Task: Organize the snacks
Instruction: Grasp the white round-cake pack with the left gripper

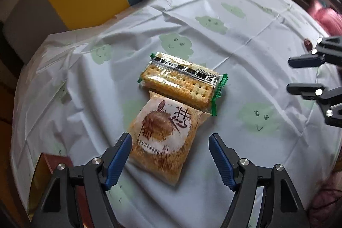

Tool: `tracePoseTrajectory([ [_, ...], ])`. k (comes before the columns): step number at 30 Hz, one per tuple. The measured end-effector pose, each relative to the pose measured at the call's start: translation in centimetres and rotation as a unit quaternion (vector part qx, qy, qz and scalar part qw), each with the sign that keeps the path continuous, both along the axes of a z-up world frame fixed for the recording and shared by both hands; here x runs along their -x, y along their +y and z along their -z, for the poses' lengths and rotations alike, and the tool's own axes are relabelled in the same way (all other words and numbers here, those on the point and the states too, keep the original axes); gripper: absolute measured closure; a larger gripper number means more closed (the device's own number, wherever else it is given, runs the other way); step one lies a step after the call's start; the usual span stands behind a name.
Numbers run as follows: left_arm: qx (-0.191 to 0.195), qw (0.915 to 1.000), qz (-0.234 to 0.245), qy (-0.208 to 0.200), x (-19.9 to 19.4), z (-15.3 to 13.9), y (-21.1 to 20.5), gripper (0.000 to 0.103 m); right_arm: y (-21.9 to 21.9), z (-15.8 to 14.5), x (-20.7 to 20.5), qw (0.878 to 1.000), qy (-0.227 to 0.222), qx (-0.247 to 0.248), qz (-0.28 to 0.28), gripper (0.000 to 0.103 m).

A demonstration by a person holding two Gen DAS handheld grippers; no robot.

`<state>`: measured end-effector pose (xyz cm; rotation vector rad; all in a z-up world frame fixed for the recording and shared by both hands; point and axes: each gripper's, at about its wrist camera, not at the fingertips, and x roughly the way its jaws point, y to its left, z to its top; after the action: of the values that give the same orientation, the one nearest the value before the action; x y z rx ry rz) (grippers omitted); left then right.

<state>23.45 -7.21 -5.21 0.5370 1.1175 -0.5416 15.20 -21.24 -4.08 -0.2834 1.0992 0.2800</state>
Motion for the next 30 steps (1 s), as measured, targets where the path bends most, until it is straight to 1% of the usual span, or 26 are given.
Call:
tracePoseTrajectory([
  [2, -0.003, 1.0000, 0.001, 0.002, -0.4, 0.5, -0.3, 0.028, -0.1, -0.1, -0.1, 1.000, 0.000, -0.003, 0.001, 0.065],
  [5, -0.012, 0.9999, 0.000, -0.008, -1.1, 1.0, -0.6, 0.027, -0.1, -0.1, -0.2, 1.000, -0.001, -0.003, 0.002, 0.065],
  [7, -0.007, 0.9999, -0.005, -0.007, -1.5, 1.1, -0.6, 0.028, -0.1, -0.1, -0.2, 1.000, -0.002, -0.004, 0.003, 0.065],
  [9, -0.003, 0.9998, -0.020, -0.008, -1.7, 1.3, -0.4, 0.035, -0.1, -0.1, -0.2, 1.000, -0.003, -0.002, 0.003, 0.065],
  [11, 0.010, 0.9993, -0.033, -0.012, -1.6, 1.3, -0.1, 0.042, -0.2, -0.2, -0.2, 1.000, -0.004, -0.002, 0.004, 0.065],
  [12, 0.010, 0.9991, -0.038, -0.017, -1.4, 1.4, -0.2, 0.044, -0.2, -0.2, -0.2, 1.000, -0.006, -0.002, 0.004, 0.065],
  [14, 0.015, 0.9982, -0.056, -0.015, -0.7, 1.3, 0.0, 0.047, -0.2, -0.2, -0.2, 1.000, -0.008, 0.000, 0.004, 0.065],
  [16, 0.018, 0.9979, -0.061, -0.011, 0.2, 1.2, 0.1, 0.047, -0.2, -0.1, -0.2, 1.000, -0.007, 0.001, 0.004, 0.065],
  [18, 0.021, 0.9976, -0.066, 0.003, 1.6, 1.1, 0.0, 0.047, -0.2, -0.1, -0.2, 1.000, -0.008, 0.004, 0.005, 0.065],
  [21, 0.058, 0.9942, -0.081, 0.041, 3.3, 0.6, 0.5, 0.044, -0.2, 0.0, -0.2, 1.000, -0.009, 0.011, 0.006, 0.065],
  [23, 0.080, 0.9909, -0.086, 0.066, 4.5, 0.4, 0.8, 0.035, -0.2, 0.0, -0.1, 1.000, -0.009, 0.014, 0.006, 0.065],
  [25, 0.095, 0.9896, -0.085, 0.066, 5.9, -0.2, 0.8, 0.032, -0.2, 0.0, -0.1, 1.000, -0.009, 0.014, 0.007, 0.065],
  [27, 0.104, 0.9891, -0.078, 0.068, 7.5, -0.8, 1.0, 0.032, -0.3, -0.1, 0.0, 1.000, -0.010, 0.014, 0.009, 0.065],
  [28, 0.103, 0.9899, -0.075, 0.063, 7.9, -1.1, 1.0, 0.030, -0.3, -0.1, 0.0, 1.000, -0.010, 0.014, 0.010, 0.065],
  [30, 0.084, 0.9941, -0.060, 0.034, 8.5, -1.7, 0.9, 0.028, -0.3, -0.1, 0.0, 1.000, -0.010, 0.015, 0.011, 0.065],
])
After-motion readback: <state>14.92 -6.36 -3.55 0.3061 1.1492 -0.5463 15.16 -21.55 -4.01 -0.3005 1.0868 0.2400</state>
